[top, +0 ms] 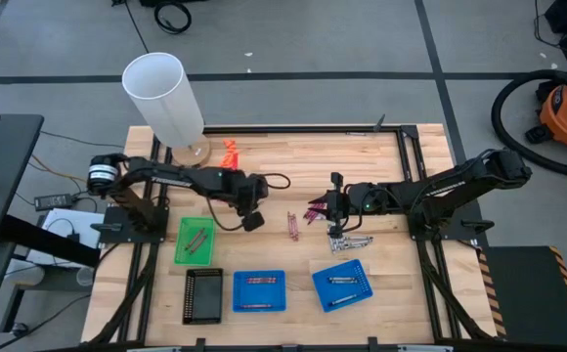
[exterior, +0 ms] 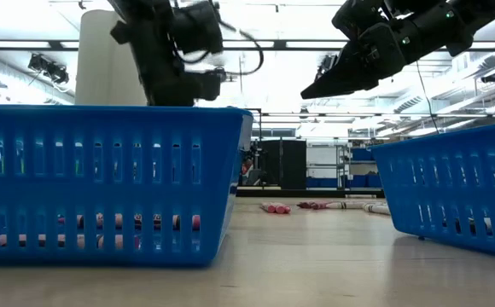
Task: Sort crayons
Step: Put the pink crayon into the left blue basket
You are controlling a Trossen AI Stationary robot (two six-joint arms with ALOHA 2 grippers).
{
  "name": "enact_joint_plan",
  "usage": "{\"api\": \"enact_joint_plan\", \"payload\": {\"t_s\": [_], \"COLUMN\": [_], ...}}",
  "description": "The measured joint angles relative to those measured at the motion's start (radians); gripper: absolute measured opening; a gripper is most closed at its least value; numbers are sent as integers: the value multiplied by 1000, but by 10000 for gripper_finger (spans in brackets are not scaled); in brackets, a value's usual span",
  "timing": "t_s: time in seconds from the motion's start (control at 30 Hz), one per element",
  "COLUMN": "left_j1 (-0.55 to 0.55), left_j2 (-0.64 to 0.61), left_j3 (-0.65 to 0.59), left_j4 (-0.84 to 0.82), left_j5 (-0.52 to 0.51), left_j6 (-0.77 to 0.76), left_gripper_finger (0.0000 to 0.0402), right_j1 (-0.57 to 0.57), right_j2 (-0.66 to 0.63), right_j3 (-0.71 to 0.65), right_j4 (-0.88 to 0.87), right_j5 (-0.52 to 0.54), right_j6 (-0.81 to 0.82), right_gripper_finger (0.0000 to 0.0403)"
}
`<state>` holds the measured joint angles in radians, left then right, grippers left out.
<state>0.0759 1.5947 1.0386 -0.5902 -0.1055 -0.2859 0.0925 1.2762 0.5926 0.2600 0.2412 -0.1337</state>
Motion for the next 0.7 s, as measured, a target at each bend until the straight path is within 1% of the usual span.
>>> {"api": "enact_joint_plan", "payload": {"t_s": [0.17,0.37,0.5,0.57,0.7], "left_j1": [-57,-170,-254,-293,-366], "left_j2": [-37,-39,-38,-37,-19], "left_j3": [2,2,2,2,2], "left_j4": [27,70,173,223,274], "left_j5": [87,228,315,339,339], "left_j6": [-14,-17,-54,-88,-145], "left_gripper_finger": [16,17,18,18,18], "right_j1": [0,0,0,0,0], "right_j2": [0,0,0,0,0], "right_j3": [0,0,0,0,0], "right_j4": [-1,-6,-2,2,2], "right_j5": [1,1,1,1,1], "right_j6": [1,3,3,3,3], "right_gripper_finger": [83,83,83,83,83]}}
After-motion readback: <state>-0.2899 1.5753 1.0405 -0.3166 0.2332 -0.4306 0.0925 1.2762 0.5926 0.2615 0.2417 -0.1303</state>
